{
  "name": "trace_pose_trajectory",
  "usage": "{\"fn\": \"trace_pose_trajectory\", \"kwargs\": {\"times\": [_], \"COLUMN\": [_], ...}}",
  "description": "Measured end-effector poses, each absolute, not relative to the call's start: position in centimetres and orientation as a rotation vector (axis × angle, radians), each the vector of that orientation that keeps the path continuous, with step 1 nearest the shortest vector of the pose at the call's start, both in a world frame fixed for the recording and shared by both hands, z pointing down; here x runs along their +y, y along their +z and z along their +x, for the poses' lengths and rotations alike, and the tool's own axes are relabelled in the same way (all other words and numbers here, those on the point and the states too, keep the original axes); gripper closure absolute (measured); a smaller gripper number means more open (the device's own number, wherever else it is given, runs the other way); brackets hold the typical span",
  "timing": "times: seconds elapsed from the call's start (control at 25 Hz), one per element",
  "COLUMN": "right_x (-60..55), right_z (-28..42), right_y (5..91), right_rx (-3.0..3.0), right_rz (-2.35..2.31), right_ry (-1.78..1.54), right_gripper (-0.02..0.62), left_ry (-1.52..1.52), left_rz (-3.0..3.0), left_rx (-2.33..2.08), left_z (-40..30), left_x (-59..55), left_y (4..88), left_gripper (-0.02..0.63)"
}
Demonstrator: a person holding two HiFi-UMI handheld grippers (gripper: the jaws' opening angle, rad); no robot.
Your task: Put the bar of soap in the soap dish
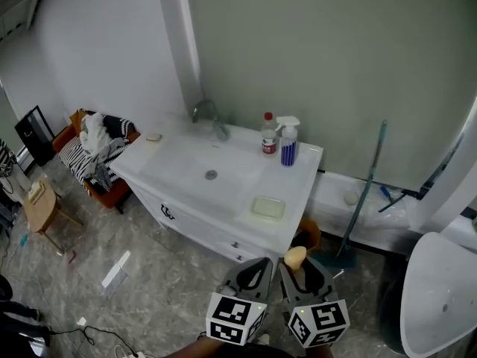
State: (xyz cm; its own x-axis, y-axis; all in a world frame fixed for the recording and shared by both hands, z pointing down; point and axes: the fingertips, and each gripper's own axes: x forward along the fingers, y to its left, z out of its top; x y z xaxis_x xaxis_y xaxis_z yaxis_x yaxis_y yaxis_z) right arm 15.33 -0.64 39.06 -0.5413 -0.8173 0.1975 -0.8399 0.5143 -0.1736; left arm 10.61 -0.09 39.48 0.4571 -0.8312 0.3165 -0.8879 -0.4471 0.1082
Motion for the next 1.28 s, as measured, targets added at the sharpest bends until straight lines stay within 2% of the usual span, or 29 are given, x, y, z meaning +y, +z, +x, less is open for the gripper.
{"fn": "trace_pose_trajectory", "kwargs": {"times": [1.28], "right_x": [-15.7], "right_z": [11.3], "right_y": [41.1], "right_rx": [-2.499], "right_rz": [1.593], "right_ry": [0.373], "right_gripper": [0.41], "left_ry": [0.325], "left_rz": [2.521], "left_rx": [-1.285], "left_z": [6.8], "left_x": [-16.3], "left_y": [41.6], "left_gripper": [0.595]}}
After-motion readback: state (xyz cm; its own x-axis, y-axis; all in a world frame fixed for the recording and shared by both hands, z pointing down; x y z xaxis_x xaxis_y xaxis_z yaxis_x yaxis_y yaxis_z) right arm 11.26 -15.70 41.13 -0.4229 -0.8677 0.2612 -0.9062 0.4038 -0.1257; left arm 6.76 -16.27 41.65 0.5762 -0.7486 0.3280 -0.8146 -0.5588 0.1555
